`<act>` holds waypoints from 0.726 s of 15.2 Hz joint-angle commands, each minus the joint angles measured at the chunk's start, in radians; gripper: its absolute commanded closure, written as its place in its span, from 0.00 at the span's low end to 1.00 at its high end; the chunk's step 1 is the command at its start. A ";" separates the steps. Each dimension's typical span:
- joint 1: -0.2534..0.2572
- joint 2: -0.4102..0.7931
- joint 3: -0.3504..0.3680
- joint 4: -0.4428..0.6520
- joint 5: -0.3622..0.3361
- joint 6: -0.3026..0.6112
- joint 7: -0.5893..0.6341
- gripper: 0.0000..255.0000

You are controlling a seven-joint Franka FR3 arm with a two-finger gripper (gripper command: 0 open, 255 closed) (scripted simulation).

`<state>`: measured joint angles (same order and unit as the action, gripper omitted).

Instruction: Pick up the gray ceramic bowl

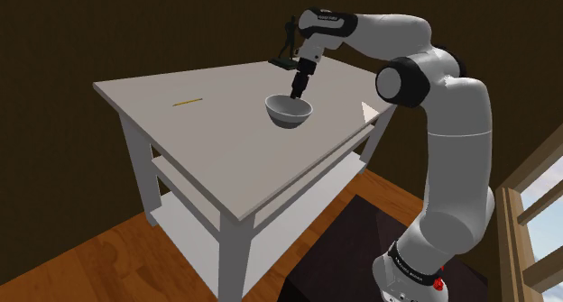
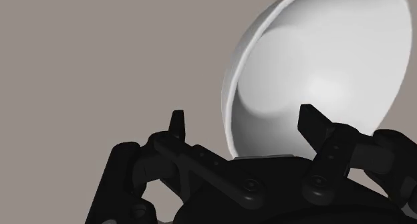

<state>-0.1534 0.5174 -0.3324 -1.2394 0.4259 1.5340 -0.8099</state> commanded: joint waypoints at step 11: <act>0.008 0.004 0.002 -0.056 0.003 0.057 -0.016 1.00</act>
<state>-0.1451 0.5201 -0.3306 -1.2949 0.4294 1.5909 -0.8258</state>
